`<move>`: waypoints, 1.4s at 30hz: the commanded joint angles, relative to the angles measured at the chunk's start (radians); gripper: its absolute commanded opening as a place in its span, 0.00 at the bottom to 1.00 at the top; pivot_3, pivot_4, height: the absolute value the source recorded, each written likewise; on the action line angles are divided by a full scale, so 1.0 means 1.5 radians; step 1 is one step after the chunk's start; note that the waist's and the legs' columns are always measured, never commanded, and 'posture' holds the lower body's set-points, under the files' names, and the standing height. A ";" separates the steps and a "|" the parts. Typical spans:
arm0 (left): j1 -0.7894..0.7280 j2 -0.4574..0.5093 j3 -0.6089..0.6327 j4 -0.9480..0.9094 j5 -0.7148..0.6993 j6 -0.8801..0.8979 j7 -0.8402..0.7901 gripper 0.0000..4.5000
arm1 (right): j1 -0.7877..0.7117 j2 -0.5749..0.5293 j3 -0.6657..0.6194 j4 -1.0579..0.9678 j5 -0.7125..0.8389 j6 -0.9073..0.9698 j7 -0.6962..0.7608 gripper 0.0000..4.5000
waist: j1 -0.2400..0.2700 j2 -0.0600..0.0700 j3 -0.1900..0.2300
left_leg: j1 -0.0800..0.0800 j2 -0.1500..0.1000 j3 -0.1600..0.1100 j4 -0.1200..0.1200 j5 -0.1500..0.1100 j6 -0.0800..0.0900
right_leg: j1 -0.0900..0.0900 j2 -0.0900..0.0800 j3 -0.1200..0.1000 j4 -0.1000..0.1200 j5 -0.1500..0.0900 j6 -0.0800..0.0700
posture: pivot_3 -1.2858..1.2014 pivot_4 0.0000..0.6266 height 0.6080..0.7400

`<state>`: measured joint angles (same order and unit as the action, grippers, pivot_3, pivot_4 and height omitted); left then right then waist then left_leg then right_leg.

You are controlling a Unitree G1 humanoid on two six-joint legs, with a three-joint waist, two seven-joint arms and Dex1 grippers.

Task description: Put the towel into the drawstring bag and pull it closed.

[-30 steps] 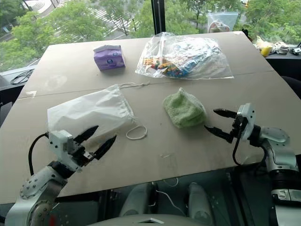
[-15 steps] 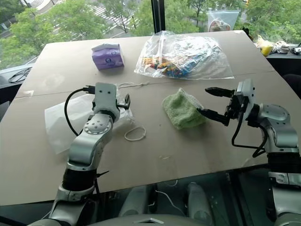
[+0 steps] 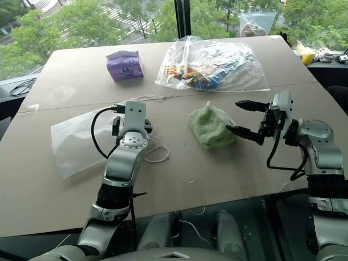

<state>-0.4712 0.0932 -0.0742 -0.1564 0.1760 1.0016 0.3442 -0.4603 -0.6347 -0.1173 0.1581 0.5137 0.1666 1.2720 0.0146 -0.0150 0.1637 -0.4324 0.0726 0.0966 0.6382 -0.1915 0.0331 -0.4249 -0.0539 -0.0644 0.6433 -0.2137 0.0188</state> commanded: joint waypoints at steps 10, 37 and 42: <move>0.113 0.093 -0.047 -0.203 0.054 0.005 -0.111 0.99 | 0.005 -0.008 -0.013 -0.010 -0.004 -0.019 -0.001 1.00 | -0.002 0.000 0.000 | 0.000 0.000 0.000 -0.001 0.000 0.000 | 0.000 0.000 0.001 0.000 0.000 -0.001 | 0.52 0.24 1.00; 0.489 0.072 0.160 -0.402 0.088 -0.124 -0.146 0.93 | 0.040 0.019 0.073 -0.145 0.043 0.069 0.048 1.00 | 0.000 0.000 0.000 | 0.000 0.001 -0.001 0.000 -0.001 -0.001 | -0.002 -0.001 0.002 0.000 -0.002 -0.003 | 0.52 0.24 1.00; 0.503 0.060 0.176 -0.387 0.086 -0.162 -0.150 0.50 | 0.037 0.021 0.073 -0.151 0.041 0.072 0.042 1.00 | -0.001 0.000 0.000 | 0.000 0.001 -0.001 0.000 -0.002 -0.002 | -0.002 -0.001 0.002 0.000 -0.002 -0.003 | 0.52 0.24 1.00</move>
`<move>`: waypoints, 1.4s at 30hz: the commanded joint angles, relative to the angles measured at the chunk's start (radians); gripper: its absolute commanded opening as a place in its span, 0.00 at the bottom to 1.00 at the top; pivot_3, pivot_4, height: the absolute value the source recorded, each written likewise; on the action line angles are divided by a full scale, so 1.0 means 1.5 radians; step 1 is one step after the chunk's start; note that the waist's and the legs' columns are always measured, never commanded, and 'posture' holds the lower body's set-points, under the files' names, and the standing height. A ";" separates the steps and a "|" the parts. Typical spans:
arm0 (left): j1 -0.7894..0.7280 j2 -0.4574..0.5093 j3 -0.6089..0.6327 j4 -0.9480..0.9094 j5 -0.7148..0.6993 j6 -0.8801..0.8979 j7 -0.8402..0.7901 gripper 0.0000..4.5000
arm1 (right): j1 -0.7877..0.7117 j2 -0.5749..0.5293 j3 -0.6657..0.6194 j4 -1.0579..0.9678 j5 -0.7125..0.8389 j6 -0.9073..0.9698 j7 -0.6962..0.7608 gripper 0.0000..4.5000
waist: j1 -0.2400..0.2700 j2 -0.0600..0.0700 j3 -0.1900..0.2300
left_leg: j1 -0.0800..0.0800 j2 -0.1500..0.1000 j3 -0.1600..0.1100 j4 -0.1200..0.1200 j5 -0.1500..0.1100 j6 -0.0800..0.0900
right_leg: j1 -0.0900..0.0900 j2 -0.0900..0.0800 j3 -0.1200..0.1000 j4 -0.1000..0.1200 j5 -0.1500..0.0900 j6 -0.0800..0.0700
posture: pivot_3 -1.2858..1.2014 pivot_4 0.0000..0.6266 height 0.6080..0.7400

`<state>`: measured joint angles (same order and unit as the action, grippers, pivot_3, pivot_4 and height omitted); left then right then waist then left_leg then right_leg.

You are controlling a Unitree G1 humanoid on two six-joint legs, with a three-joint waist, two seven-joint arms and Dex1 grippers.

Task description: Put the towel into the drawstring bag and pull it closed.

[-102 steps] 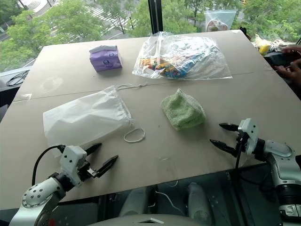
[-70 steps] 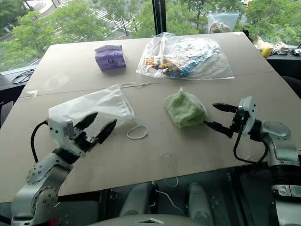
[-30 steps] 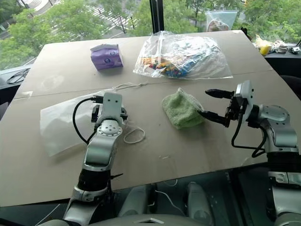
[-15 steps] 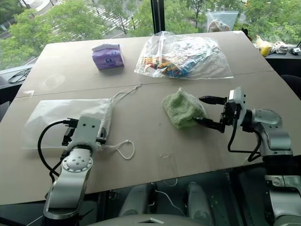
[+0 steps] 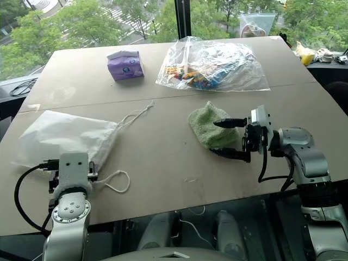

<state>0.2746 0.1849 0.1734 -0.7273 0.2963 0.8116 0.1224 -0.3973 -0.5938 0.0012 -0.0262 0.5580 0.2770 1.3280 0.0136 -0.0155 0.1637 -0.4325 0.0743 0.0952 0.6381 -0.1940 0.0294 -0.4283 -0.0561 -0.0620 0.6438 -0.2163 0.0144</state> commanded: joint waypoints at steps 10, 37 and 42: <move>-0.001 0.024 0.007 0.013 0.036 -0.132 -0.004 0.01 | -0.001 0.007 -0.016 -0.033 0.011 -0.005 -0.022 1.00 | 0.000 0.000 0.000 | 0.000 0.000 0.000 0.000 0.000 0.000 | 0.000 0.000 0.000 0.000 0.000 0.000 | 0.52 0.24 1.00; -0.179 0.055 -0.049 0.065 0.077 -0.160 -0.062 0.01 | -0.005 0.201 -0.022 -0.085 -0.290 0.421 -0.625 1.00 | -0.001 -0.002 -0.001 | -0.001 0.000 0.002 0.000 0.002 0.002 | -0.002 0.001 0.001 0.002 0.002 -0.002 | 0.52 0.24 1.00; -0.189 0.052 -0.049 0.078 0.073 -0.161 -0.067 0.01 | -0.016 0.257 -0.079 -0.076 -0.224 0.574 -0.647 1.00 | -0.002 -0.003 -0.003 | 0.000 0.000 0.002 0.000 0.001 0.002 | -0.002 0.001 0.001 0.002 0.002 -0.002 | 0.52 0.24 1.00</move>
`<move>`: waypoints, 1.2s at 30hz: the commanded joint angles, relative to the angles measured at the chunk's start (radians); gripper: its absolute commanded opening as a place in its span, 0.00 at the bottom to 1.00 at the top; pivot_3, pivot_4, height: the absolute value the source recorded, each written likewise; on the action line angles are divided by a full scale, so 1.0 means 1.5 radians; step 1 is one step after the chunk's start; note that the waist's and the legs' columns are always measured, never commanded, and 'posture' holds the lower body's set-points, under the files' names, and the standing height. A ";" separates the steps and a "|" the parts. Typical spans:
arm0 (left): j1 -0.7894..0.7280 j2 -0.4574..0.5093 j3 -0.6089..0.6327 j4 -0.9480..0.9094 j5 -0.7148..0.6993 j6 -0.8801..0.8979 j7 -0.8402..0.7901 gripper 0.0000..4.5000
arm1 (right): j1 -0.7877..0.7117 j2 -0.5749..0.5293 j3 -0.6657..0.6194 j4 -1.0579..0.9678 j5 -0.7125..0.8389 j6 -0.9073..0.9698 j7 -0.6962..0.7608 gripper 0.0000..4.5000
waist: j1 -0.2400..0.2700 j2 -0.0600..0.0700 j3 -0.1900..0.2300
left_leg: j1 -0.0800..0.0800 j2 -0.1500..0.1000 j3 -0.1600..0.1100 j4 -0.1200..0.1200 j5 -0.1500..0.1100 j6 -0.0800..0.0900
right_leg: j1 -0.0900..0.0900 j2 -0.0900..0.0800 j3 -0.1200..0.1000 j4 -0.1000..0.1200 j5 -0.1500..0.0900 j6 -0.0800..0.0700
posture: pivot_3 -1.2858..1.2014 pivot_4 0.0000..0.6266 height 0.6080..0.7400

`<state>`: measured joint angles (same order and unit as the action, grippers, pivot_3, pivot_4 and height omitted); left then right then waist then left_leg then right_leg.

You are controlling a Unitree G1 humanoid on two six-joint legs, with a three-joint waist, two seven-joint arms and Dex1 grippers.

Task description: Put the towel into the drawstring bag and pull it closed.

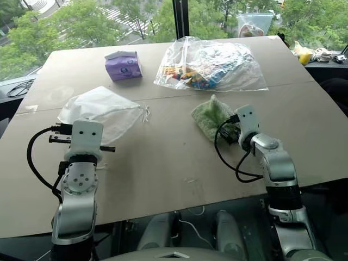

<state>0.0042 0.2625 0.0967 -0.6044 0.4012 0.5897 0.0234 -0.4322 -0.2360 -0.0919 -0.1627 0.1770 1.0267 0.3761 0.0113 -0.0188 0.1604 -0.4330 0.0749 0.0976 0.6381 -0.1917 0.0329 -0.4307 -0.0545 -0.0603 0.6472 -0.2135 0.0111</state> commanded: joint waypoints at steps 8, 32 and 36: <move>-0.017 -0.012 -0.002 0.004 -0.022 -0.026 -0.023 0.00 | -0.051 0.125 -0.112 0.112 0.121 0.019 -0.015 0.43 | -0.021 -0.005 -0.005 | 0.001 0.001 0.000 0.000 0.000 0.000 | 0.000 0.000 0.000 0.000 -0.001 0.002 | 0.52 0.24 1.00; -0.084 0.029 0.064 0.007 -0.258 0.033 -0.210 0.00 | -0.030 0.142 -0.128 -0.002 0.493 0.053 0.137 0.01 | -0.019 -0.004 -0.003 | -0.002 0.000 -0.001 0.000 0.000 0.000 | -0.004 0.001 0.002 0.003 0.000 0.001 | 0.52 0.24 1.00; -0.164 -0.025 0.166 0.007 -0.356 0.182 -0.176 0.00 | -0.013 0.149 -0.136 -0.034 0.563 0.061 0.120 0.01 | -0.018 -0.004 -0.003 | -0.002 0.000 -0.001 -0.001 0.000 0.000 | -0.004 0.001 0.001 0.003 -0.001 0.001 | 0.52 0.24 1.00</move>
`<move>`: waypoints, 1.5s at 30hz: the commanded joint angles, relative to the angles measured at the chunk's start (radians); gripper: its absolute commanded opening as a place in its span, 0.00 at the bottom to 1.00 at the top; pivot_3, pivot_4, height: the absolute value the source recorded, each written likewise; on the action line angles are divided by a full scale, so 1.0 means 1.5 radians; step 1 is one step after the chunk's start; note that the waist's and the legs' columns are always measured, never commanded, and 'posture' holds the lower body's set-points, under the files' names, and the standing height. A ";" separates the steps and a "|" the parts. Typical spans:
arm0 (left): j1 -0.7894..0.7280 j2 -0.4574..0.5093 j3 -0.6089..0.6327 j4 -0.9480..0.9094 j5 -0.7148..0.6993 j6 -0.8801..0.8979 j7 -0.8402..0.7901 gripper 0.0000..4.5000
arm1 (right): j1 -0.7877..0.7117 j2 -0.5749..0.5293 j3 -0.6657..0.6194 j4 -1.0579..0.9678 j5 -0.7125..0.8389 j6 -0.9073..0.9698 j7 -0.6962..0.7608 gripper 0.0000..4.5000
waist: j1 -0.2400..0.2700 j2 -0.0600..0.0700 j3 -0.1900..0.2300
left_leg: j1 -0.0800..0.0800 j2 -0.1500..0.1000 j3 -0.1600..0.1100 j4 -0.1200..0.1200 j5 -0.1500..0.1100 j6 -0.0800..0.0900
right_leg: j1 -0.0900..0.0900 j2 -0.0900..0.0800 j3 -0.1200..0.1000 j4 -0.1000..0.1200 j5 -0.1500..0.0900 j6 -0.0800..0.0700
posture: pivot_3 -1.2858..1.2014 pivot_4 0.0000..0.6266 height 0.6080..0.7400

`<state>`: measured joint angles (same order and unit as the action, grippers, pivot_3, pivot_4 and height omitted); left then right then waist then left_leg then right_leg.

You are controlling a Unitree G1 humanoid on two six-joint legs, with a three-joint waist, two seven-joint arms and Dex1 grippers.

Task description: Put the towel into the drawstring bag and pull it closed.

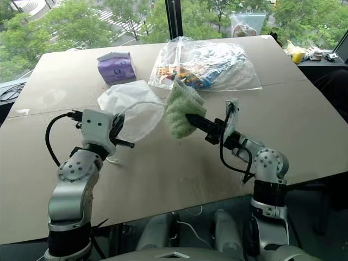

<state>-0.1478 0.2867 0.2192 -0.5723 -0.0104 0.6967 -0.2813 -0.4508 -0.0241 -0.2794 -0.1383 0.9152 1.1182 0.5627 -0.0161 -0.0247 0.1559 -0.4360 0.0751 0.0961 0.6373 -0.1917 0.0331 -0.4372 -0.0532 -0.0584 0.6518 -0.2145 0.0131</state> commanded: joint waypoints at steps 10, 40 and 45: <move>-0.241 -0.102 0.187 -0.011 -0.182 0.338 0.114 0.00 | -0.001 0.056 0.002 -0.119 0.194 -0.052 -0.127 0.01 | 0.001 0.000 0.000 | 0.000 -0.001 -0.004 0.001 0.000 0.000 | 0.002 0.002 -0.001 0.000 0.001 0.002 | 0.52 0.24 1.00; -0.489 -0.208 0.239 0.065 -0.196 0.511 0.220 0.00 | -0.042 0.110 0.183 0.021 0.001 -0.153 -0.143 0.01 | 0.002 -0.002 0.002 | -0.002 -0.001 -0.006 -0.001 0.000 0.000 | 0.002 0.003 -0.002 -0.004 0.002 0.002 | 0.52 0.24 1.00; -0.470 -0.220 0.236 0.033 -0.209 0.512 0.209 0.00 | -0.087 0.149 0.105 0.116 0.044 -0.116 -0.242 0.01 | 0.002 -0.002 0.002 | -0.001 -0.001 -0.006 0.000 0.000 0.000 | 0.002 0.003 -0.002 -0.004 0.003 0.000 | 0.52 0.24 1.00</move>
<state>-0.8525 -0.0423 0.5860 -0.4683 -0.3018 1.4761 0.0459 -0.5298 0.1463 -0.0797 0.0319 0.9326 0.9377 0.2325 -0.0132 -0.0283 0.1589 -0.4384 0.0733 0.0877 0.6367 -0.1915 0.0329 -0.4343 -0.0492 -0.0607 0.6461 -0.2100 0.0132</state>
